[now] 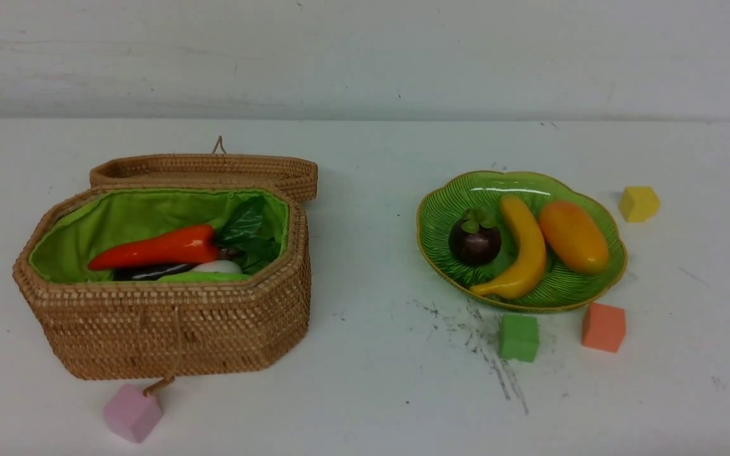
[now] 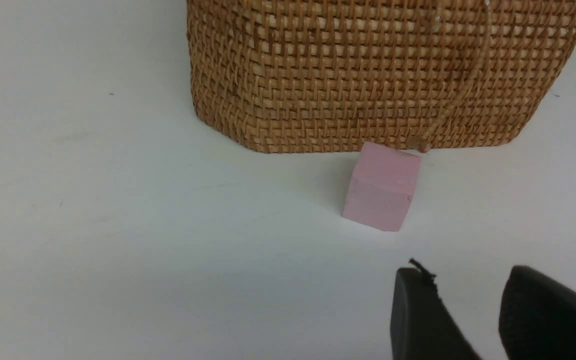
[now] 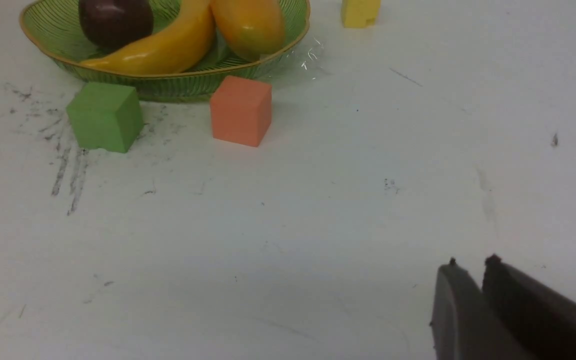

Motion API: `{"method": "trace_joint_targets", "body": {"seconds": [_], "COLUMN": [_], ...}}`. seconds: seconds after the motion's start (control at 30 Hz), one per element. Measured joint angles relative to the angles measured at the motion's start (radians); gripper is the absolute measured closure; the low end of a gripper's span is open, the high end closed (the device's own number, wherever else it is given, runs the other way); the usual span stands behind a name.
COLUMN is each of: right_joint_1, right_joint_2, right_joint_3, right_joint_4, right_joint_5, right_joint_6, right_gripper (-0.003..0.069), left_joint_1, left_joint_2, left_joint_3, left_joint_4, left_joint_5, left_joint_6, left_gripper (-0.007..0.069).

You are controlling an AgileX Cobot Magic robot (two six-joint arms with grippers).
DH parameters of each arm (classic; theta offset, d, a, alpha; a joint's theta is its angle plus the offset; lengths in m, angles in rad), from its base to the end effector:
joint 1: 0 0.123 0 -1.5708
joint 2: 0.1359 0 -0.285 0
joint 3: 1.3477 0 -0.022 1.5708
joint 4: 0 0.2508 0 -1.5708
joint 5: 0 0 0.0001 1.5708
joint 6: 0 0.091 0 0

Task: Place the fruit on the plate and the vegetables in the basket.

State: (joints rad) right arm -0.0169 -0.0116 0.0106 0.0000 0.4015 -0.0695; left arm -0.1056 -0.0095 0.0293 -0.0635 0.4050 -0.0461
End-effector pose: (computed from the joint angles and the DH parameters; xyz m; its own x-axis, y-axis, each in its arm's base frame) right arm 0.0516 -0.0009 0.1742 -0.3086 -0.0642 -0.9490 -0.0045 0.9978 -0.0661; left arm 0.0513 -0.0077 0.1676 -0.3403 -0.0688 -0.9378 0.0939 0.9899 -0.1066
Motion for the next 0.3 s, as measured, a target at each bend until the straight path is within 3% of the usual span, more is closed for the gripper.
{"method": "trace_joint_targets", "body": {"seconds": [0.3], "right_joint_1": [0.000], "right_joint_2": [0.000], "right_joint_3": [0.000], "right_joint_4": [0.000], "right_joint_5": [0.000], "right_joint_6": [0.000], "right_gripper": [0.0549], "left_joint_1": [0.000], "left_joint_2": [0.000], "left_joint_3": [0.000], "left_joint_4": [0.000], "left_joint_5": [0.000], "left_joint_6": [0.000], "left_gripper": [0.0386]}}
